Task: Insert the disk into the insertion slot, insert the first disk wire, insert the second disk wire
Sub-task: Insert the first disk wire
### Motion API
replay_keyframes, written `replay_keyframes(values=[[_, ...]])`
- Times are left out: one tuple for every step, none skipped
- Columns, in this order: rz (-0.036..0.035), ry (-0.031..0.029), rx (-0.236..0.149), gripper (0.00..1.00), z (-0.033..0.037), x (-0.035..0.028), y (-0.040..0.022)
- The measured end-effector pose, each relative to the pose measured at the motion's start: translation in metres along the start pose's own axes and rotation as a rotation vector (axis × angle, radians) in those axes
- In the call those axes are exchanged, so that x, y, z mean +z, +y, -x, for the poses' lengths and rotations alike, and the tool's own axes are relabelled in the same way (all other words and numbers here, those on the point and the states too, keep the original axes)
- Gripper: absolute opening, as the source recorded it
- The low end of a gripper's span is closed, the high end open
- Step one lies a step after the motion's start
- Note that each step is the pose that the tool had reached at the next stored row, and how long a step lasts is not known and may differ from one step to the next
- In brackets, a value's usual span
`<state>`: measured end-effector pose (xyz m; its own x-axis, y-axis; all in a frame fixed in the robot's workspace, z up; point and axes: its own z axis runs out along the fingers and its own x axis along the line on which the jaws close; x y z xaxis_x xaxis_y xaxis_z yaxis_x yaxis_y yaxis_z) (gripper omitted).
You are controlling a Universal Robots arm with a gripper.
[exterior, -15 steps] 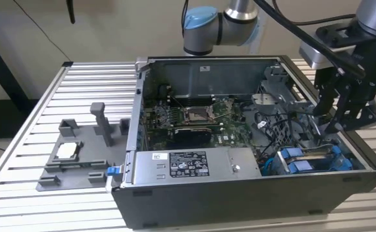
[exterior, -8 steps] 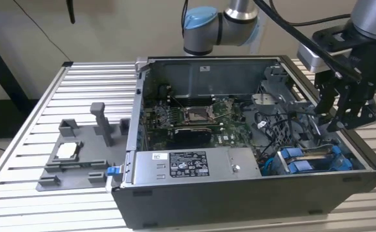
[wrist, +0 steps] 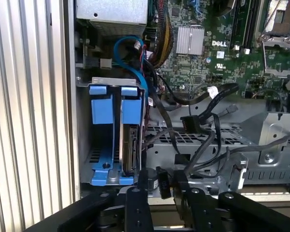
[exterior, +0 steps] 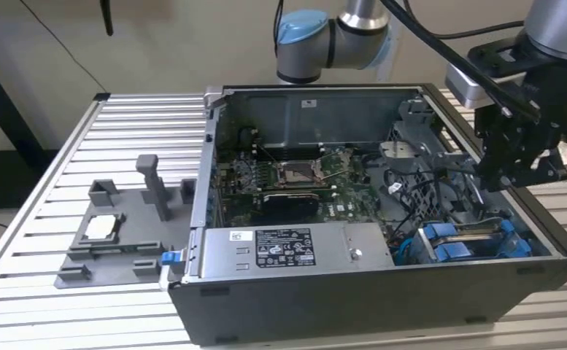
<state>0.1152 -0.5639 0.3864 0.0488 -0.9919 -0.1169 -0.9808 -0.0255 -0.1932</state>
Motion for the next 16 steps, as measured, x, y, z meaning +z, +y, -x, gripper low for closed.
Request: replay_keyframes(values=[[0.0, 0.0002, 0.0, 0.31, 0.0004, 0.0001, 0.0], [0.0001, 0.0013, -0.001, 0.25, 0.0008, 0.0001, 0.0], [0.0004, 0.0044, -0.002, 0.25, 0.001, 0.0001, -0.0001], [0.0021, 0.0129, -0.003, 0.2, 0.0011, 0.0002, -0.0004], [0.005, 0.0261, -0.005, 0.19, 0.0012, 0.0003, -0.001], [0.0089, 0.0421, -0.008, 0.19, 0.0014, 0.0005, -0.002], [0.0152, 0.0553, -0.01, 0.19, 0.0014, 0.0008, -0.0036], [0.0218, 0.0667, -0.012, 0.19, 0.0015, 0.0012, -0.0051], [0.0283, 0.0758, -0.013, 0.19, 0.0017, 0.0016, -0.0067], [0.0332, 0.0779, -0.013, 0.19, 0.0016, 0.0024, -0.0082], [0.0365, 0.0778, -0.012, 0.19, 0.0014, 0.0031, -0.0095], [0.0416, 0.078, -0.012, 0.19, 0.0014, 0.0037, -0.0106], [0.0494, 0.0778, -0.011, 0.19, 0.0013, 0.0043, -0.0118], [0.0575, 0.0776, -0.01, 0.19, 0.0012, 0.0049, -0.013], [0.0659, 0.0778, -0.01, 0.19, 0.0011, 0.0054, -0.0142], [0.0749, 0.0778, -0.009, 0.19, 0.001, 0.0059, -0.0155]])
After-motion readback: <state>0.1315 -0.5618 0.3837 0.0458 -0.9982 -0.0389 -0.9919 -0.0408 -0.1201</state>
